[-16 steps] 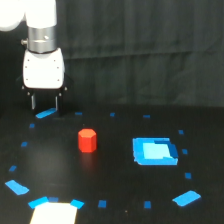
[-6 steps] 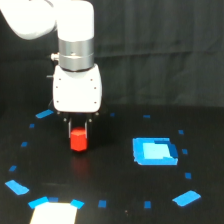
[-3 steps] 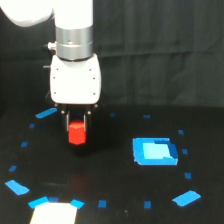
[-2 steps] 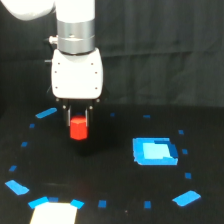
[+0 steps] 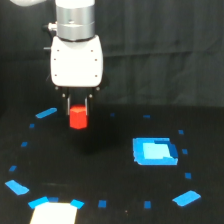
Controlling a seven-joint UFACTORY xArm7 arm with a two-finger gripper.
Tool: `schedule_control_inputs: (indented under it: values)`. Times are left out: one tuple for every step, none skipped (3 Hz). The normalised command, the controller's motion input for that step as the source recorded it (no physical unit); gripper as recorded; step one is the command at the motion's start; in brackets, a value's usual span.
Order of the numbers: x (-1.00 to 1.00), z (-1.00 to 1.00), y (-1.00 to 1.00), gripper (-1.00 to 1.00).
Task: Pick up the red object from the table
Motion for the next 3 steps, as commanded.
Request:
schedule_control_inputs:
  values:
    - [-0.16,0.51,-0.2,-1.0]
    - [-0.15,0.27,0.09,-0.92]
    - [0.12,0.25,0.2,-1.0]
